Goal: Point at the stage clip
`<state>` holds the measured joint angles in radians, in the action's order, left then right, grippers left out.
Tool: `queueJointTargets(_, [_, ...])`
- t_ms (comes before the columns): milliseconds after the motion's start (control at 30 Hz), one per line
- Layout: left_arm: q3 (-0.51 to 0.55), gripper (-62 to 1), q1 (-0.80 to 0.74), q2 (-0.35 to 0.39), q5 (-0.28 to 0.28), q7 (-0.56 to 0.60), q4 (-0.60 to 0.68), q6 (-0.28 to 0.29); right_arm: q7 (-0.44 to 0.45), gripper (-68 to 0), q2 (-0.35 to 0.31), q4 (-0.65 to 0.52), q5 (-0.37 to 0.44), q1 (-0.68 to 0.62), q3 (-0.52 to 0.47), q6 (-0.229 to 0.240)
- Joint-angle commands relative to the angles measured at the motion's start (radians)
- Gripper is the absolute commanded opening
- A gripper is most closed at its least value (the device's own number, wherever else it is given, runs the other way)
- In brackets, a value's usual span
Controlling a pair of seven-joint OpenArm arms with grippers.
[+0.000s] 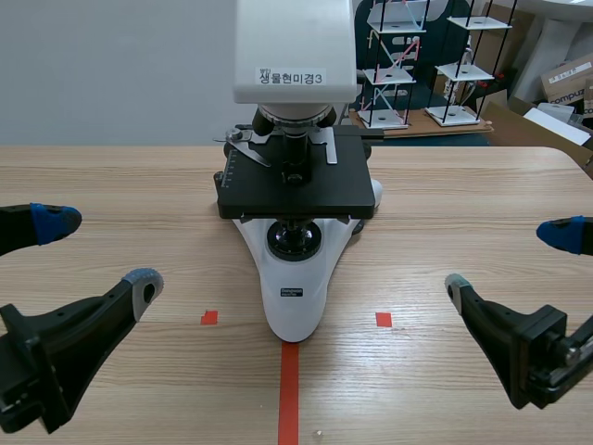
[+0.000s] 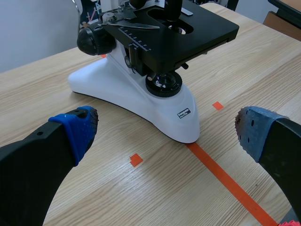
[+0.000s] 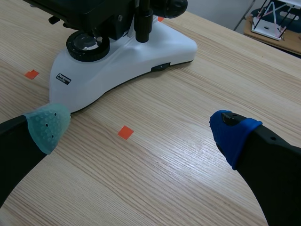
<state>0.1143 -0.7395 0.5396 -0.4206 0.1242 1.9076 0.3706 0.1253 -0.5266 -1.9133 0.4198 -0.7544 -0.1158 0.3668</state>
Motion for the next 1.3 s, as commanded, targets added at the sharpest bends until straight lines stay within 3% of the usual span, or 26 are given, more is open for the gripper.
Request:
queueJointTargets(0, [0.005,1.0,-0.005,-0.004,-0.010,0.014,0.014,0.002,0.014,0.4,-0.011,-0.015,0.011,0.004,-0.008,0.000])
queueJointTargets(667, [0.005,0.1,-0.005,-0.004,-0.010,0.014,0.014,0.002,0.014,0.4,-0.011,-0.015,0.011,0.004,-0.008,0.000])
queueJointTargets(767, [0.005,-7.1,-0.005,-0.004,-0.010,0.014,0.014,0.002,0.014,0.4,-0.011,-0.015,0.011,0.004,-0.008,0.000])
queueJointTargets(933, [0.004,-26.0,0.013,0.005,-0.010,0.010,0.006,0.003,0.015,0.4,-0.011,-0.015,0.011,0.004,-0.008,0.000])
queueJointTargets(1133, [-0.038,-41.4,0.093,0.081,-0.016,0.010,-0.038,0.002,0.014,0.4,-0.011,-0.015,0.011,0.004,-0.008,0.000])
queueJointTargets(1267, [-0.084,-54.1,0.171,0.134,-0.054,0.011,-0.089,0.003,0.014,0.4,-0.011,-0.015,0.011,0.004,-0.008,0.000])
